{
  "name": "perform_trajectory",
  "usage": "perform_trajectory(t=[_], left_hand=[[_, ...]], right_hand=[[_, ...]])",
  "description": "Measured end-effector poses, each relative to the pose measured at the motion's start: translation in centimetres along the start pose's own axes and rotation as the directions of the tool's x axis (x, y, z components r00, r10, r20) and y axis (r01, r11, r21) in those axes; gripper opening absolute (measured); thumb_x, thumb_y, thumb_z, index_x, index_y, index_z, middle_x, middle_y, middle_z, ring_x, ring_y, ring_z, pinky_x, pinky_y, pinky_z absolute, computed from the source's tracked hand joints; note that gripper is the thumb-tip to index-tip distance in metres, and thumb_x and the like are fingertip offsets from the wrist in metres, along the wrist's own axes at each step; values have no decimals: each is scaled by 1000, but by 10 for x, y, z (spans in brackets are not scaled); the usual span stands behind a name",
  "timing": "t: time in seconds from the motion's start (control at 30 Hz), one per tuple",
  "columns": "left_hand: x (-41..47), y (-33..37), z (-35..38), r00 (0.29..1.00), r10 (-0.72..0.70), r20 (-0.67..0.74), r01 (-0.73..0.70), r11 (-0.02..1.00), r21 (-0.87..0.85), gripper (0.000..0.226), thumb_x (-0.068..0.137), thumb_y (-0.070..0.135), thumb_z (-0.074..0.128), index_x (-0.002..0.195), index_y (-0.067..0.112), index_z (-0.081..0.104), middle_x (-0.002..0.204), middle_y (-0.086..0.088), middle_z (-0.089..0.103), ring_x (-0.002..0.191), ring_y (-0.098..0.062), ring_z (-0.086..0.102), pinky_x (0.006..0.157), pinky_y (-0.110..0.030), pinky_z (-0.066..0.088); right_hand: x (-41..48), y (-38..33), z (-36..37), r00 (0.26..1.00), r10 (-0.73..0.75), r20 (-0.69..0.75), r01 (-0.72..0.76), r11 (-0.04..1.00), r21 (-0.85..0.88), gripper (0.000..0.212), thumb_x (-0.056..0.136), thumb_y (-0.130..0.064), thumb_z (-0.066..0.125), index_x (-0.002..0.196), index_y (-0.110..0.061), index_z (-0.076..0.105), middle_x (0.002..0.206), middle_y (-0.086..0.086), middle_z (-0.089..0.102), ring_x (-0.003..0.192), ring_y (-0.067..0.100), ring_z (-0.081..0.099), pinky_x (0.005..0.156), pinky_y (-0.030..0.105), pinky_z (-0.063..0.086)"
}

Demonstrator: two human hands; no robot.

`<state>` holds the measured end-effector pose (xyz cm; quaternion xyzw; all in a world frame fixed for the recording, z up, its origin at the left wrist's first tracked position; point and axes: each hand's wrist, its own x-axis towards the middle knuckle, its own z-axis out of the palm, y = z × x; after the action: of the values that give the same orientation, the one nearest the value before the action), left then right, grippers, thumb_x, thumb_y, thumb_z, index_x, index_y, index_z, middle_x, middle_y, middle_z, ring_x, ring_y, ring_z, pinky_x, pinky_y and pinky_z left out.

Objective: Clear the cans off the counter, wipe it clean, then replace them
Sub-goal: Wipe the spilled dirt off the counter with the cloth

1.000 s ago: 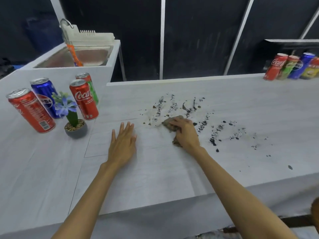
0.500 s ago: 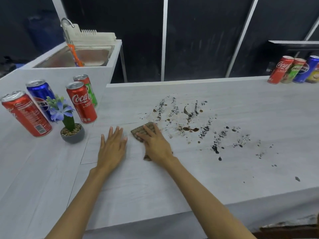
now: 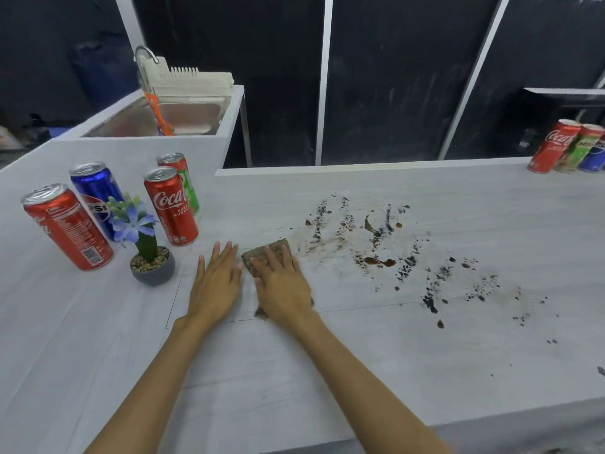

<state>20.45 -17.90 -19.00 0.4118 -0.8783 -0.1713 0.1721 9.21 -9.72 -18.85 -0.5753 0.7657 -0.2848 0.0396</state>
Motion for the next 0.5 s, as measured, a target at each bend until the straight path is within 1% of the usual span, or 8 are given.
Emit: perform_trajectory(t=[0.03,0.07,0.13,0.2,0.3,0.33,0.43,0.5], left_hand=[[2,-1,1,1000,1,-2,-1,1000,0,49,100,27,26,146,15,18,156,0,12,145,-12,-2,116,-32,-9],[5,-2,3,1000,4,-2,-4,1000,-3,49,100,26,26,146,15,18,156,1,12,145,-12,-2,116,-31,-9],[8,-2,5,1000,16,14,-16,1000,-10,50,100,30,25,147,16,16,156,2,11,144,-10,-3,115,-29,-10],[12,0,6,999,33,38,-33,999,-9,52,99,35,23,147,17,14,157,3,9,144,-8,-5,114,-28,-11],[14,2,5,996,48,72,-48,999,-1,53,99,37,22,147,17,11,157,4,7,144,-8,-6,114,-28,-11],[13,0,4,994,50,95,-51,999,11,53,99,37,21,147,17,11,157,3,6,144,-9,-6,114,-29,-11],[6,-13,-7,988,36,151,-46,997,58,53,99,37,21,148,16,10,157,2,4,144,-10,-6,115,-30,-10],[0,-23,-15,987,29,157,-42,996,80,54,99,37,21,148,16,10,157,2,4,145,-11,-6,115,-30,-9]], right_hand=[[-2,-3,10,1000,7,16,-5,996,-85,48,96,-22,37,144,-20,31,157,4,16,146,25,1,118,37,3],[0,-2,14,999,17,32,-12,991,-135,47,98,-22,30,145,-20,27,157,2,13,146,25,-2,118,39,1],[8,9,9,997,10,79,4,983,-186,50,96,-15,30,146,-19,25,157,2,13,146,26,-3,117,39,2],[17,27,-6,996,34,86,-17,982,-187,55,91,-6,36,145,-19,29,157,0,16,146,25,-1,117,39,10],[25,54,-27,993,115,21,-112,987,-116,56,88,6,39,138,-20,43,153,-4,28,145,17,8,106,41,36],[26,59,-32,991,135,7,-134,985,-105,56,87,8,39,135,-19,47,151,-5,32,145,15,10,102,41,40],[29,67,-40,981,186,-45,-191,975,-113,57,84,11,40,133,-16,50,149,-1,36,143,18,19,101,43,42],[36,68,-46,958,274,-81,-278,960,-45,60,81,13,39,131,-18,53,147,3,38,134,25,36,100,42,44]])
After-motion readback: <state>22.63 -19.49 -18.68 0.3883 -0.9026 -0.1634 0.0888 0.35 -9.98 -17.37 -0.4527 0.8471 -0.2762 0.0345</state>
